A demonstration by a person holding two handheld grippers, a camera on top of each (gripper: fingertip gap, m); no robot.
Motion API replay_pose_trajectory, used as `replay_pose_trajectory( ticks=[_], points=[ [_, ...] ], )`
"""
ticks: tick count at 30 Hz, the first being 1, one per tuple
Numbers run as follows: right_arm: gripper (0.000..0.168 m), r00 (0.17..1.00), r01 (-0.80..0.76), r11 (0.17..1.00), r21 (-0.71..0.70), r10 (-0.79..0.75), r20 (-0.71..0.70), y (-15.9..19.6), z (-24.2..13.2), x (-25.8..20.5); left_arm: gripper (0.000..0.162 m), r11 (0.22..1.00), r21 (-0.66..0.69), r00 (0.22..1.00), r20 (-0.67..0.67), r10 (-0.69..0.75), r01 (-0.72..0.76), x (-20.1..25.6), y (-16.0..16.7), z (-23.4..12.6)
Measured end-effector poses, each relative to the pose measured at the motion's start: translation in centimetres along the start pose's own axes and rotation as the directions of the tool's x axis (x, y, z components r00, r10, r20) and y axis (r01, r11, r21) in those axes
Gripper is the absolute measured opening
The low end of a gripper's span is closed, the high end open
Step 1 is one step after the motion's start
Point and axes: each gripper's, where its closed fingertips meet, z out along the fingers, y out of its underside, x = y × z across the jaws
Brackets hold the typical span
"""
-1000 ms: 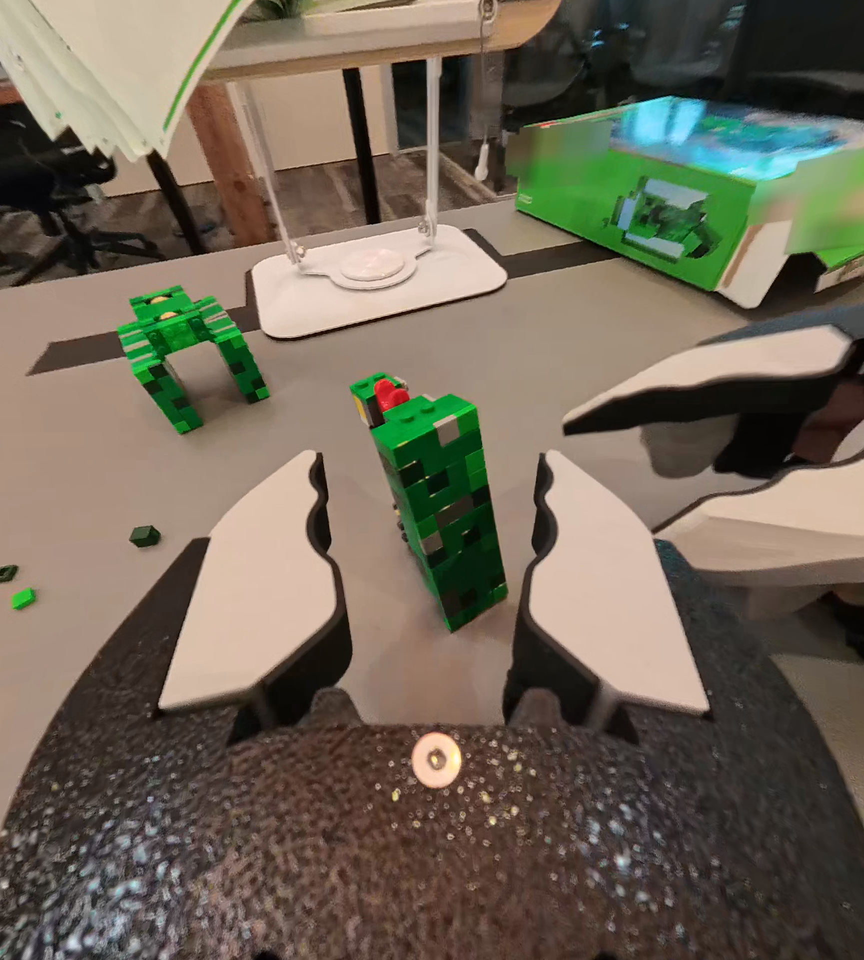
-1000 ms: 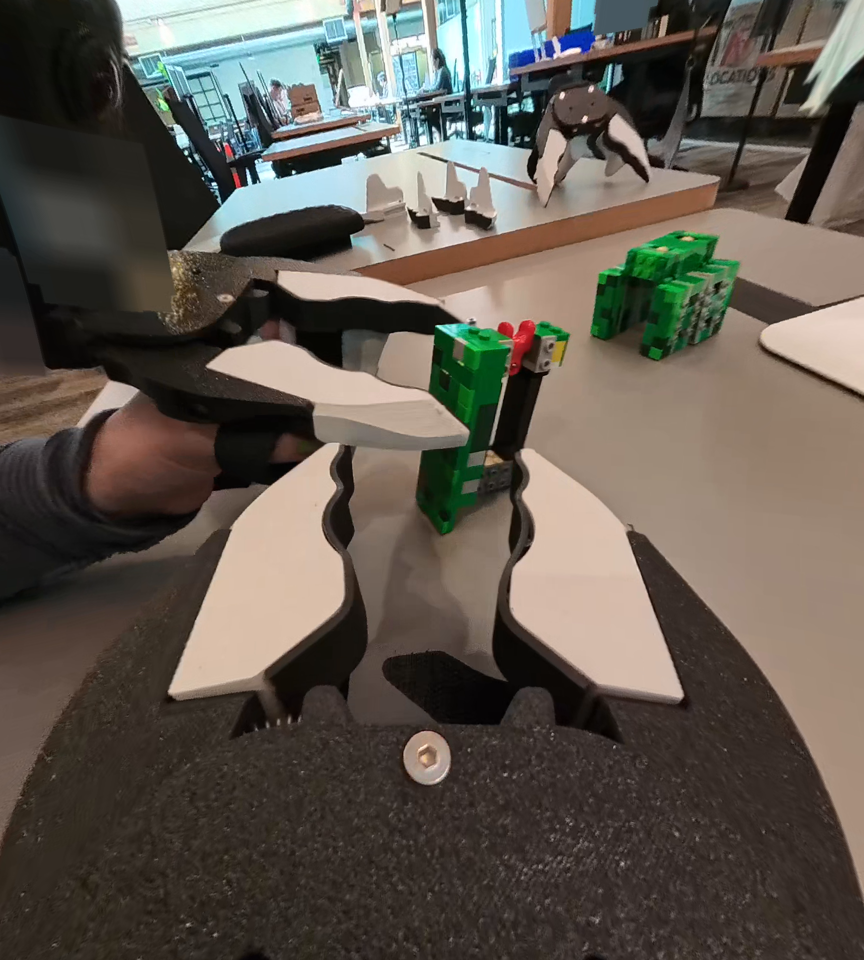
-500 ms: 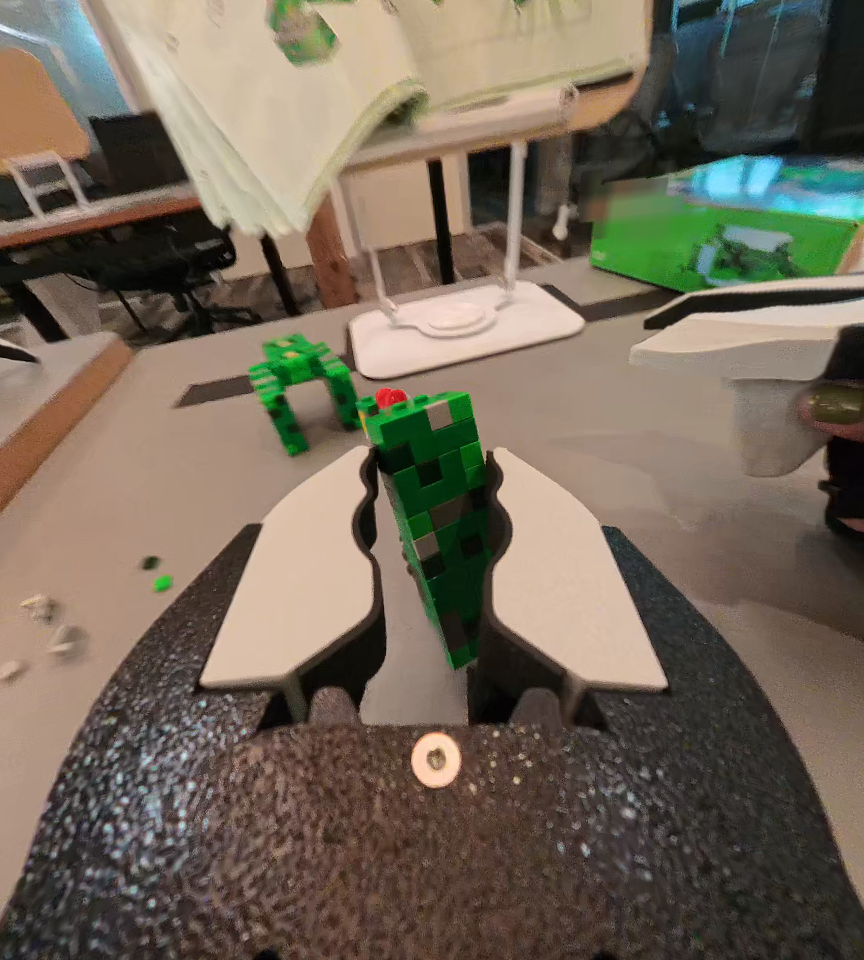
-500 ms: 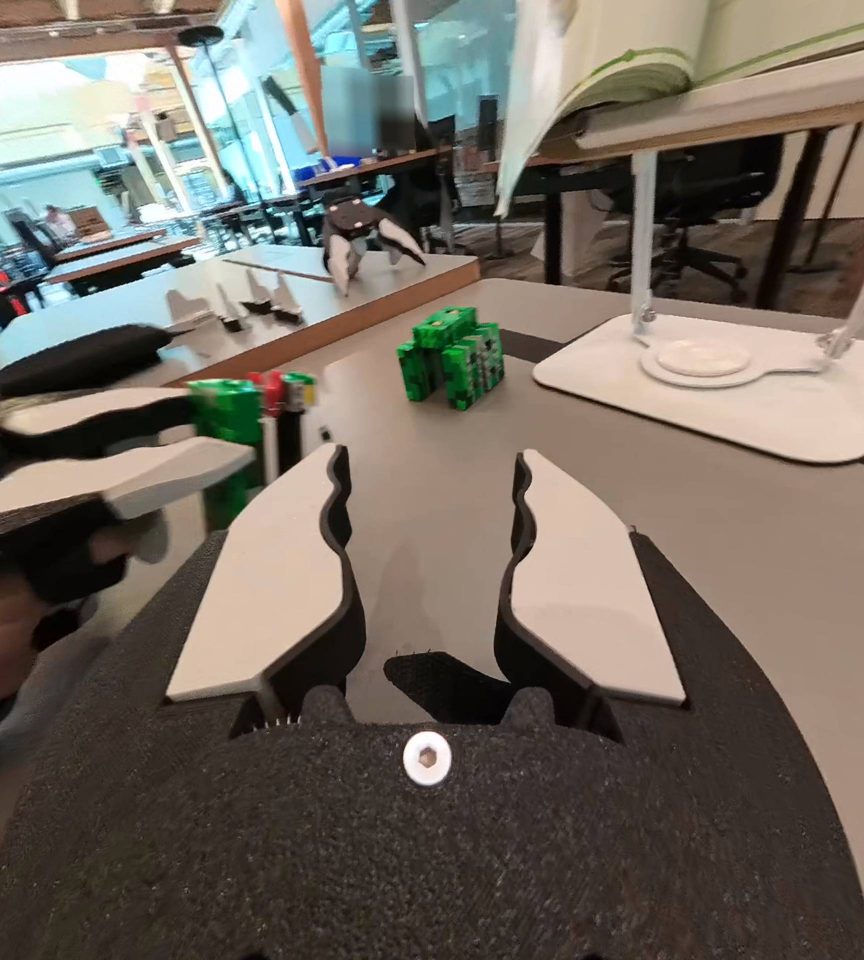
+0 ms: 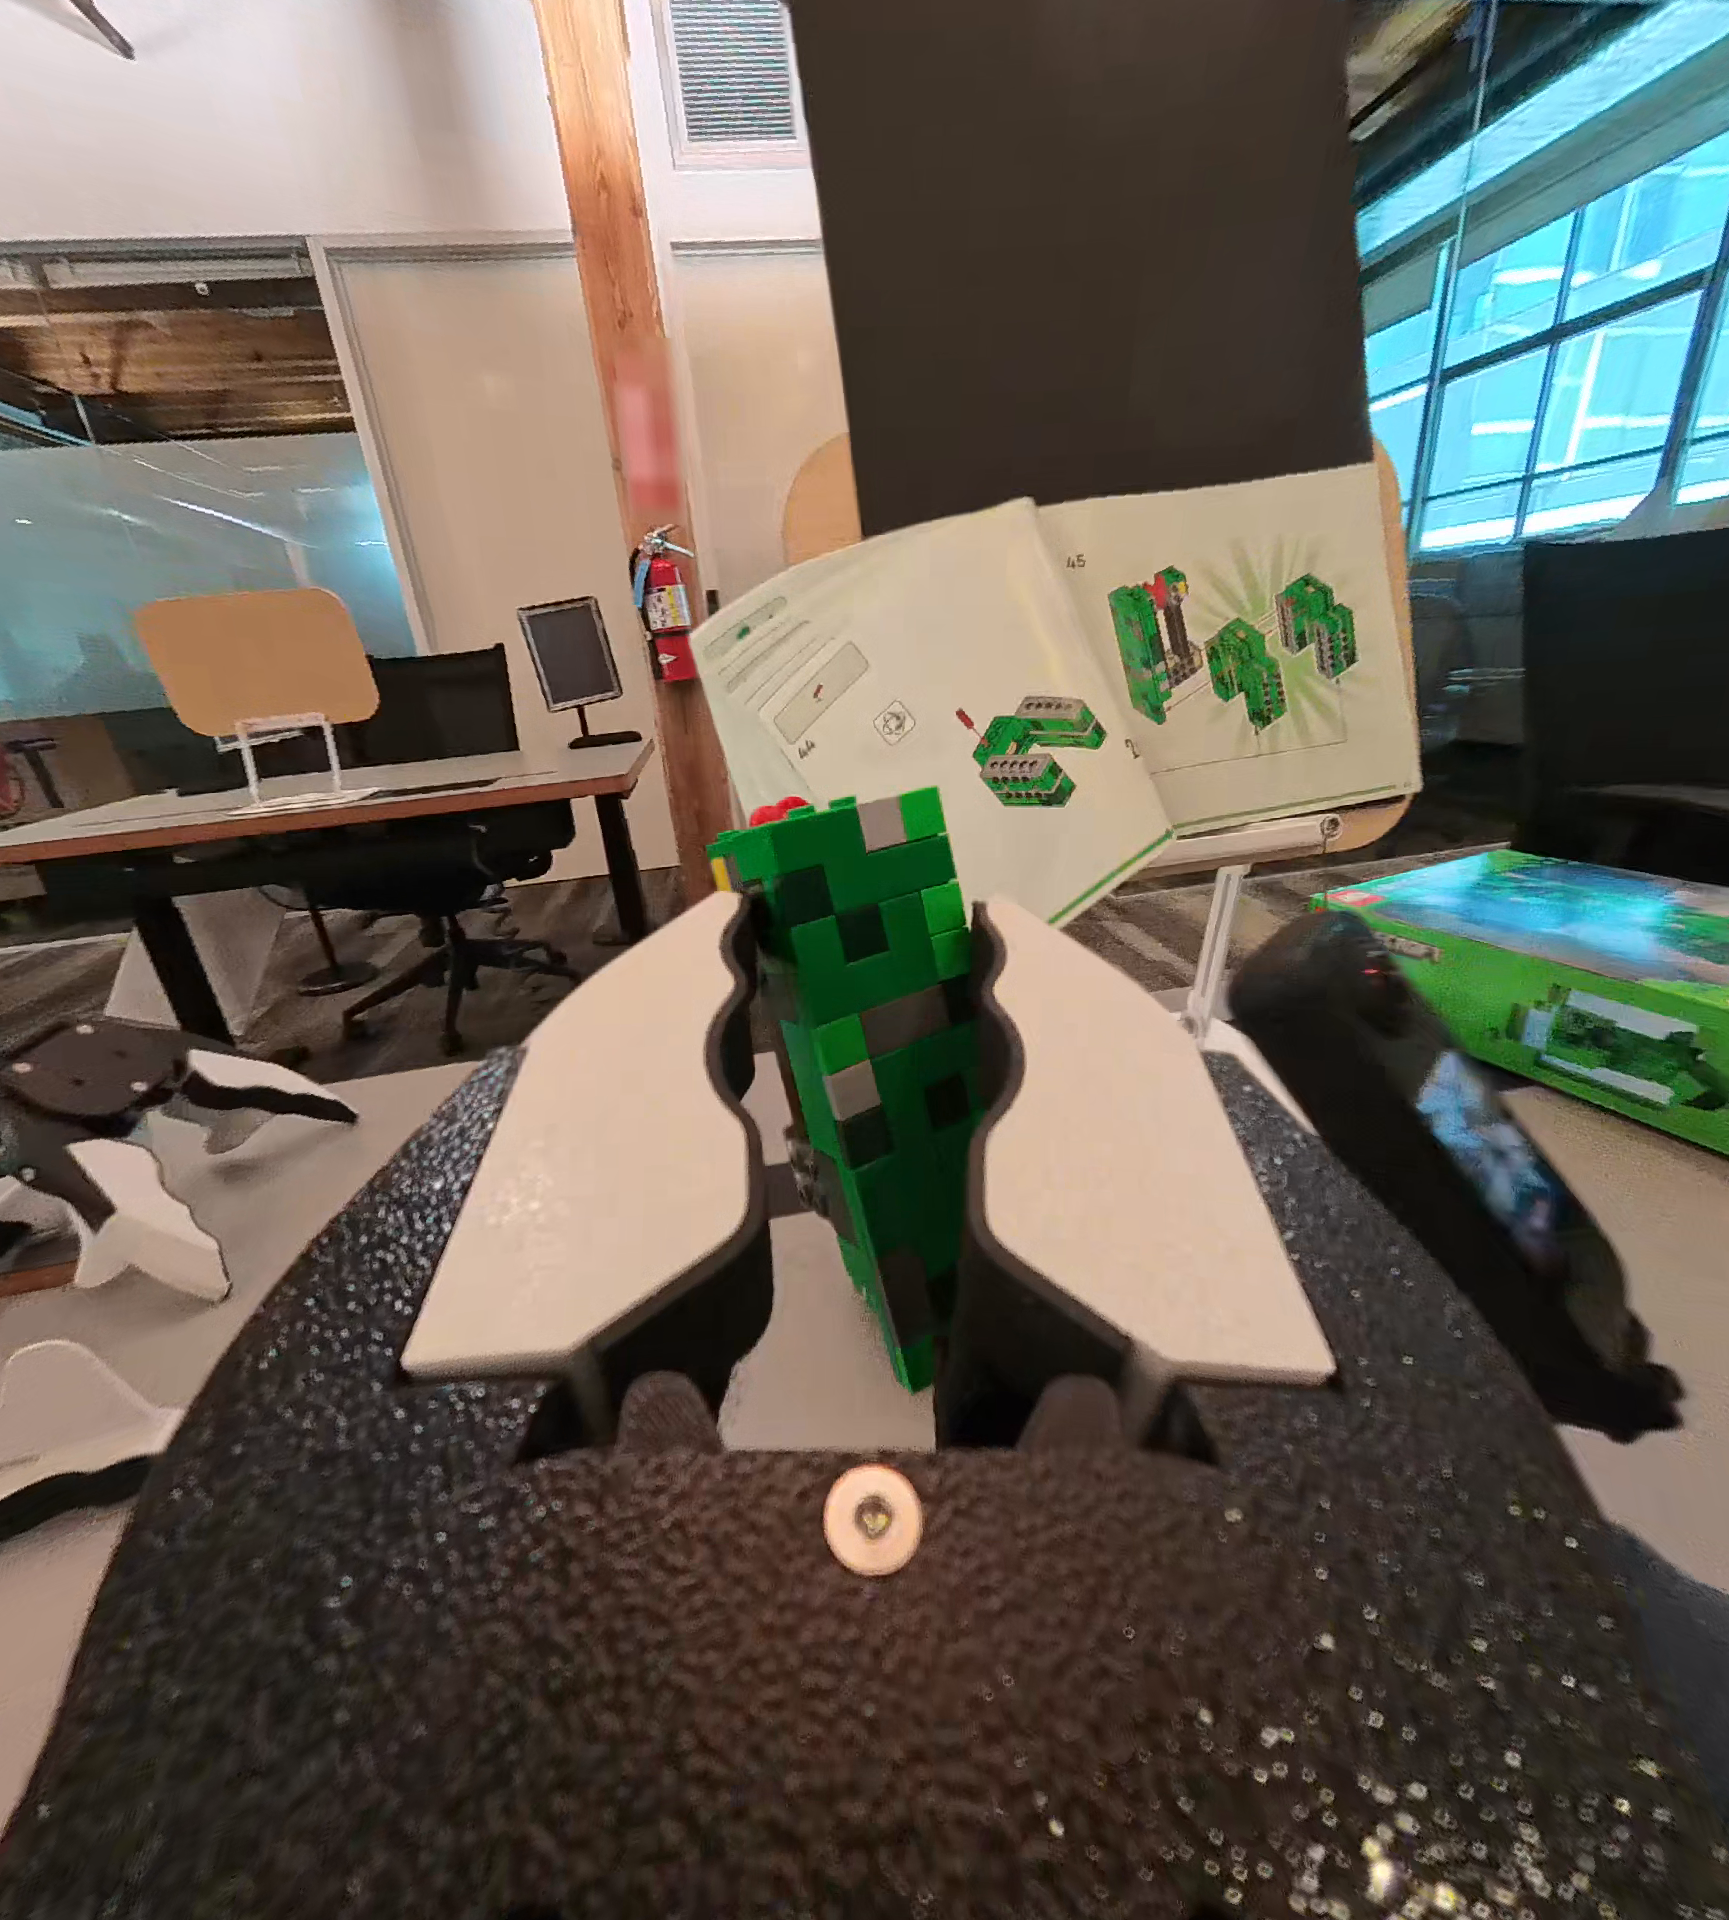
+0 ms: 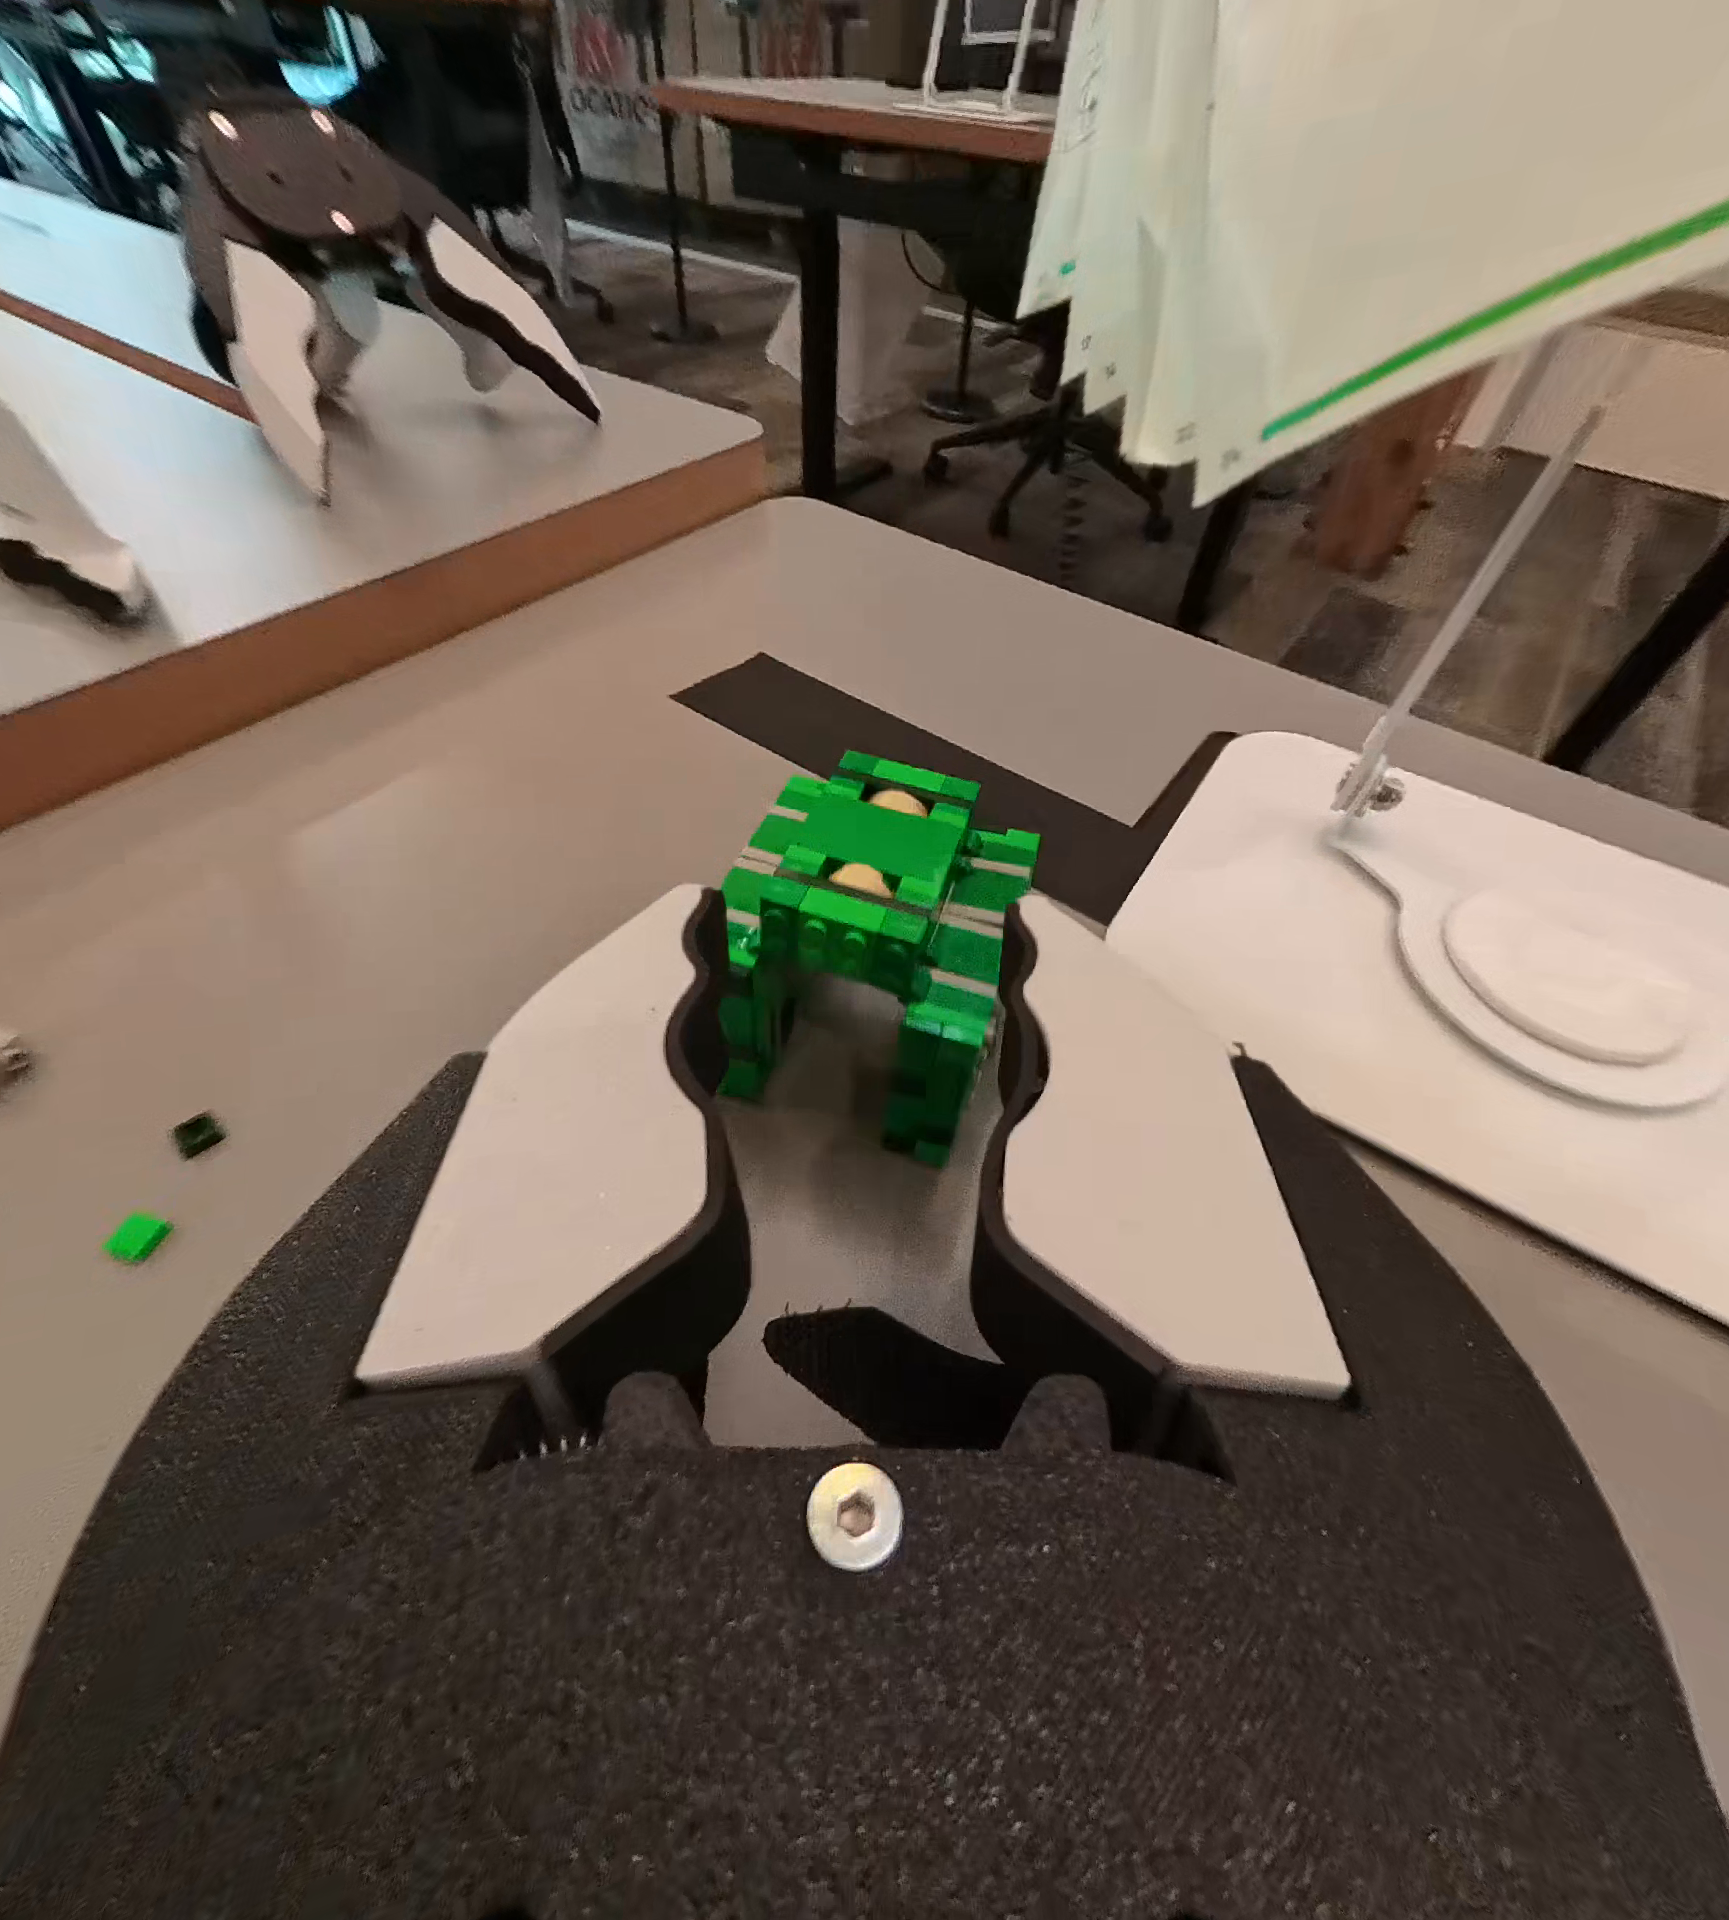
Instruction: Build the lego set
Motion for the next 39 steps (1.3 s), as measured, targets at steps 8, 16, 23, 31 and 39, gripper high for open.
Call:
replay_pose_trajectory(
  ticks=[8, 16, 23, 31, 39],
  points=[
    [0.043, 0.996, 0.078, 0.991, -0.106, -0.081, -0.027, 1.0, 2.4, 0.0, 0.039, 0.999, -0.029, 0.999, -0.048, -0.02, 0.018, -0.2, 1.9, -0.2],
    [0.039, 0.988, 0.141, 0.984, -0.109, -0.132, 0.081, 1.4, 1.2, 0.3, 0.039, 0.996, -0.048, 0.986, -0.144, -0.084, 0.078, 0.4, 3.2, -0.7],
    [0.038, 0.899, 0.166, 0.986, -0.004, -0.15, 0.412, 2.9, -5.3, 0.3, 0.038, 0.971, -0.128, 0.89, -0.389, -0.238, 0.203, 3.6, 4.7, -1.8],
    [0.039, 0.6, 0.313, 0.94, 0.135, -0.306, 0.739, 6.3, -16.5, 1.0, 0.038, 0.945, -0.223, 0.623, -0.712, -0.324, 0.238, 11.8, 5.1, -4.5],
    [0.055, 0.506, 0.149, 0.977, 0.155, -0.21, 0.836, 4.2, -22.6, 2.8, 0.038, 0.844, -0.315, 0.235, -0.865, -0.444, 0.435, 17.2, 4.8, -6.6]
  ],
)
